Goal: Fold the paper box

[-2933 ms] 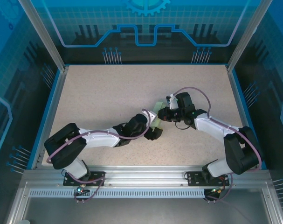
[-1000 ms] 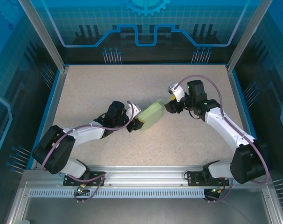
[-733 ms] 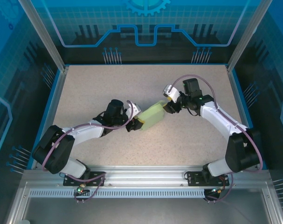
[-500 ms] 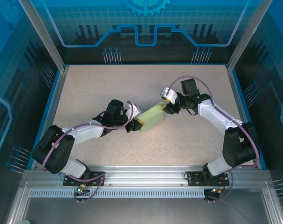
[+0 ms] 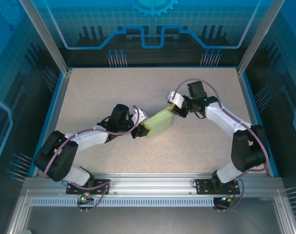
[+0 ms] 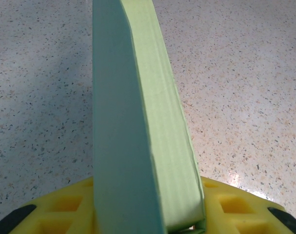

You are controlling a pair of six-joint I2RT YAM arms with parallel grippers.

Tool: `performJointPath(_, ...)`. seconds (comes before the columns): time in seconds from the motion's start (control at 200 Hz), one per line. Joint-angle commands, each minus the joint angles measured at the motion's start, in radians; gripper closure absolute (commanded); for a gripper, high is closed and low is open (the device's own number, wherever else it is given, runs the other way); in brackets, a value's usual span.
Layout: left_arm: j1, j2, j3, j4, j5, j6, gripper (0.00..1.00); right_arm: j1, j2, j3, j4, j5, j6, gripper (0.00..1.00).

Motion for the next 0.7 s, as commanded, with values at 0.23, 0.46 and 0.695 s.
performJointPath(0.23,0.007,0.002,0.011,0.021,-0.008,0.024,0.69,0.055,0.010,0.076,-0.085,0.069,0.126,0.93)
performJointPath(0.46,0.003,0.000,0.011,0.030,-0.058,0.016,0.69,0.126,0.022,0.179,-0.238,0.261,0.446,0.95)
performJointPath(0.695,-0.014,0.005,0.013,0.042,-0.104,0.006,0.69,0.191,0.002,0.173,-0.280,0.356,0.673,0.95)
